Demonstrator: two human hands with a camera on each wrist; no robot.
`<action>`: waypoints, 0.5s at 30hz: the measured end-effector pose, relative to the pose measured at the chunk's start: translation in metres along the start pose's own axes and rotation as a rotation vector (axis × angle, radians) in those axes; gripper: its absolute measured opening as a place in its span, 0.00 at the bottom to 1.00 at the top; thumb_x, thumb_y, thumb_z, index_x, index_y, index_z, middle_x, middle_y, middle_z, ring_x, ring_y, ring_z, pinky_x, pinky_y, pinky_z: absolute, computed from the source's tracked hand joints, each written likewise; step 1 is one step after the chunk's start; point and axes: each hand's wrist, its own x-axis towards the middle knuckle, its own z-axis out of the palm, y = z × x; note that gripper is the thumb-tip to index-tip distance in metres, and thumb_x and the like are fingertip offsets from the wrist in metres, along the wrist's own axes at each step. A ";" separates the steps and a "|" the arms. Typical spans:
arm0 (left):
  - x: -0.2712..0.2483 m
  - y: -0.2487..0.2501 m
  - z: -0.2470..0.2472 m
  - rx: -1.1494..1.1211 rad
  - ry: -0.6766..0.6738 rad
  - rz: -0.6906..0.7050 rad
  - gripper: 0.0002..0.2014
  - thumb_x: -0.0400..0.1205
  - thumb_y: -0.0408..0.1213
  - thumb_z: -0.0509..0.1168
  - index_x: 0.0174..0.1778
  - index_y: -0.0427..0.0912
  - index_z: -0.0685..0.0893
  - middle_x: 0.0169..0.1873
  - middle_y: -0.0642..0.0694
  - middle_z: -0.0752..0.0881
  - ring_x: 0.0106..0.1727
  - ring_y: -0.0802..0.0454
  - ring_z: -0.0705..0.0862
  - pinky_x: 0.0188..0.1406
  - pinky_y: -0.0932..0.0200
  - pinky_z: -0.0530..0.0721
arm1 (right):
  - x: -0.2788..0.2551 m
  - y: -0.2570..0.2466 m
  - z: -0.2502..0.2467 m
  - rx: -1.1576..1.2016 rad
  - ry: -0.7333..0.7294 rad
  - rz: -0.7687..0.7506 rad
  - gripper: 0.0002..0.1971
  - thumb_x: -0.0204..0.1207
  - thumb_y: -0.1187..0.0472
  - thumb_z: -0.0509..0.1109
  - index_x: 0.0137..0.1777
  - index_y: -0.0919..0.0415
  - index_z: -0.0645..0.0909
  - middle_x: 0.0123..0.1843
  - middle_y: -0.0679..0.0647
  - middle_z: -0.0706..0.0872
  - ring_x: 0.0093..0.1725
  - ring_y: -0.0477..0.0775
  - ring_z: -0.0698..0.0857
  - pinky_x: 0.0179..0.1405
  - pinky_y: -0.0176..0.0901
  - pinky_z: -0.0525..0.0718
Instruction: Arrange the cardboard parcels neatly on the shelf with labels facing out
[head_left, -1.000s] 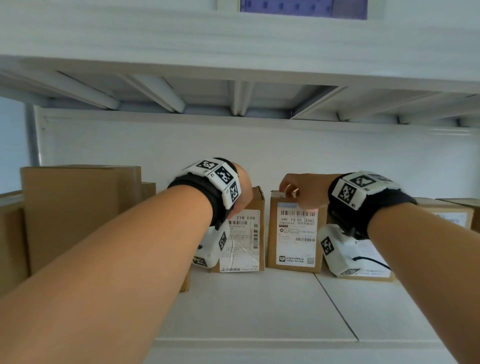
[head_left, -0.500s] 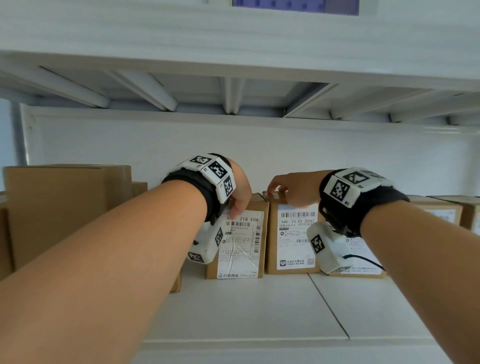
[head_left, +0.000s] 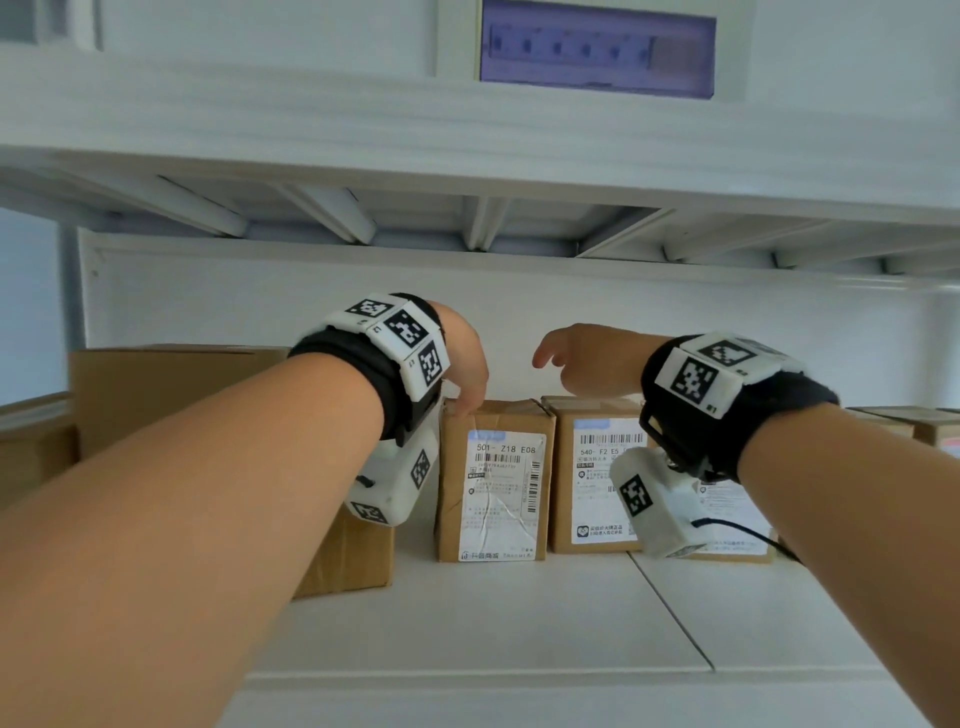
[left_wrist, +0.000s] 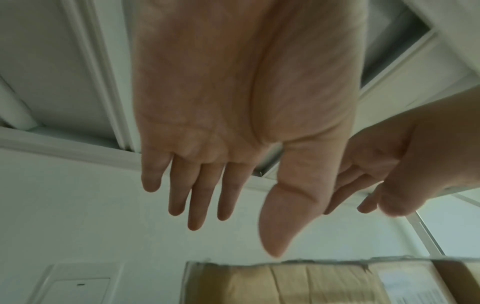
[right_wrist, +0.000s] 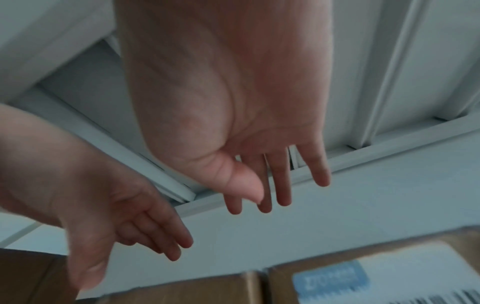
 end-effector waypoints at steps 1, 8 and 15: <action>-0.003 -0.007 -0.001 -0.026 0.019 0.000 0.27 0.76 0.44 0.71 0.71 0.40 0.79 0.74 0.42 0.77 0.72 0.42 0.77 0.72 0.46 0.78 | -0.002 -0.006 -0.002 0.006 0.014 -0.009 0.25 0.78 0.71 0.56 0.73 0.52 0.74 0.75 0.52 0.74 0.74 0.54 0.73 0.73 0.46 0.71; -0.027 -0.056 0.008 -0.250 0.198 -0.028 0.31 0.76 0.43 0.73 0.77 0.42 0.76 0.72 0.44 0.79 0.70 0.43 0.80 0.71 0.45 0.79 | -0.007 -0.058 0.004 0.044 0.074 -0.110 0.21 0.76 0.66 0.63 0.67 0.50 0.80 0.71 0.49 0.78 0.69 0.52 0.77 0.67 0.43 0.75; -0.059 -0.103 0.030 -0.444 0.346 -0.005 0.15 0.80 0.31 0.67 0.62 0.37 0.88 0.51 0.41 0.91 0.53 0.45 0.90 0.56 0.47 0.90 | -0.005 -0.119 0.022 0.079 0.034 -0.172 0.18 0.77 0.61 0.64 0.67 0.52 0.81 0.67 0.49 0.82 0.65 0.51 0.80 0.62 0.41 0.76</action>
